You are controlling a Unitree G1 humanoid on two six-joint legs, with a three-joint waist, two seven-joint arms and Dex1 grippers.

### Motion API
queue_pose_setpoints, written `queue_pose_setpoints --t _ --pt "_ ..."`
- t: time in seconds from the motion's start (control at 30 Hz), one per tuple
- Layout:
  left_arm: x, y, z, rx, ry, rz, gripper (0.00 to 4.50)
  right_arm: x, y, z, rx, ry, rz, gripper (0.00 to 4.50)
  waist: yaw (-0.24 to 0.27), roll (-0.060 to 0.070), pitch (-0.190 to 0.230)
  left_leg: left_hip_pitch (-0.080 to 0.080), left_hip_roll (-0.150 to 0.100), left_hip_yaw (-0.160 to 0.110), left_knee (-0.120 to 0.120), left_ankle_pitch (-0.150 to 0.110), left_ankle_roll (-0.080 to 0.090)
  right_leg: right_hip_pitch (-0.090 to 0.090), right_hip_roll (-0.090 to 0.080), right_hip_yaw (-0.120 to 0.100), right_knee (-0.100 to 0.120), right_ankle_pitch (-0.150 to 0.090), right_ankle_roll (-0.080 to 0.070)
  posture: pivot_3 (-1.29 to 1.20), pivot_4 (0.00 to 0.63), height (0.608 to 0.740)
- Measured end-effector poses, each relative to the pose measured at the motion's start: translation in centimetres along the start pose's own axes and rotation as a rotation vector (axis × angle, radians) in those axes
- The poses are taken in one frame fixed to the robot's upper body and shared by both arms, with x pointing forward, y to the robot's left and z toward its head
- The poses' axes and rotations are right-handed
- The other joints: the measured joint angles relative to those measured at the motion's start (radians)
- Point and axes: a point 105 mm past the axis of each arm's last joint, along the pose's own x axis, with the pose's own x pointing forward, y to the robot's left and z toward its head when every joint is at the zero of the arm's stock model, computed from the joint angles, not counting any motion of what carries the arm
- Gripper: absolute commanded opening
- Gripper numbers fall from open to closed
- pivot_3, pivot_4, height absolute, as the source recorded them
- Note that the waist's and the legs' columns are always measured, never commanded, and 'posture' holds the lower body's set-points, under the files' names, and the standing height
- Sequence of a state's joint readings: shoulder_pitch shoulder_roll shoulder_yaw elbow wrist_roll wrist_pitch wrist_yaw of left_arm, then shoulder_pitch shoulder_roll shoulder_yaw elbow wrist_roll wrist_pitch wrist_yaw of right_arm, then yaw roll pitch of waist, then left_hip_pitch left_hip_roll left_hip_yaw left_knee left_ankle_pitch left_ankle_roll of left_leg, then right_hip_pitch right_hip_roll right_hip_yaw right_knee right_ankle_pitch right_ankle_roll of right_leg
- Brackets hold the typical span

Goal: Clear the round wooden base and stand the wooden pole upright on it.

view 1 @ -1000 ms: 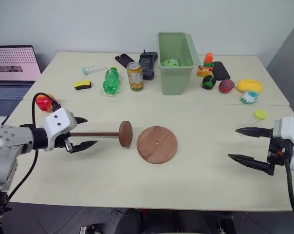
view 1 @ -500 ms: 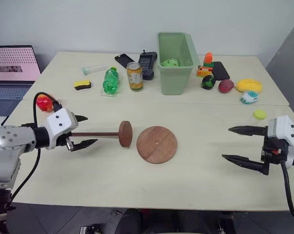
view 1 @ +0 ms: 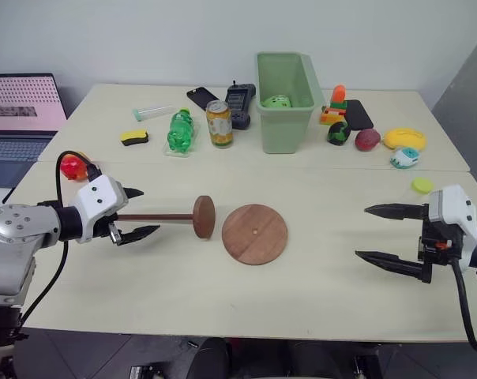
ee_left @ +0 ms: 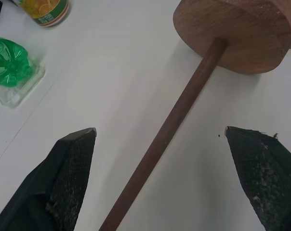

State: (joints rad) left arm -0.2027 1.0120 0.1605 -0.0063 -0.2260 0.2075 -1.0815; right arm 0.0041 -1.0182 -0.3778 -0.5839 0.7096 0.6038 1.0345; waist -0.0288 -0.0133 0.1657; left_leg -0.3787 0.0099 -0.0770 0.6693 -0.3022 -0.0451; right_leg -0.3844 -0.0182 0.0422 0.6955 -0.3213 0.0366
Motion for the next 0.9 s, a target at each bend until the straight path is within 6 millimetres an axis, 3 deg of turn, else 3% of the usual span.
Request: queue_pose_setpoints --t 0.37,0.9 --pt "2.6 -0.2 2.5 0.231 0.077 -0.214 4.48 4.2 2.1 4.6 -0.019 0.021 0.172 4.48 0.002 0.000 0.000 -0.004 -0.001 0.000 0.004 0.000 0.000 -0.001 0.001 -0.003 0.000 0.000 0.000 0.00 0.150 0.740" --pt "6.6 0.9 0.4 0.359 0.318 -0.398 4.48 6.3 3.8 5.0 0.059 0.039 0.259 4.48 -0.001 0.000 0.000 -0.008 -0.001 -0.003 0.008 -0.001 0.001 -0.004 0.002 -0.002 0.002 0.000 0.000 0.00 0.150 0.740"
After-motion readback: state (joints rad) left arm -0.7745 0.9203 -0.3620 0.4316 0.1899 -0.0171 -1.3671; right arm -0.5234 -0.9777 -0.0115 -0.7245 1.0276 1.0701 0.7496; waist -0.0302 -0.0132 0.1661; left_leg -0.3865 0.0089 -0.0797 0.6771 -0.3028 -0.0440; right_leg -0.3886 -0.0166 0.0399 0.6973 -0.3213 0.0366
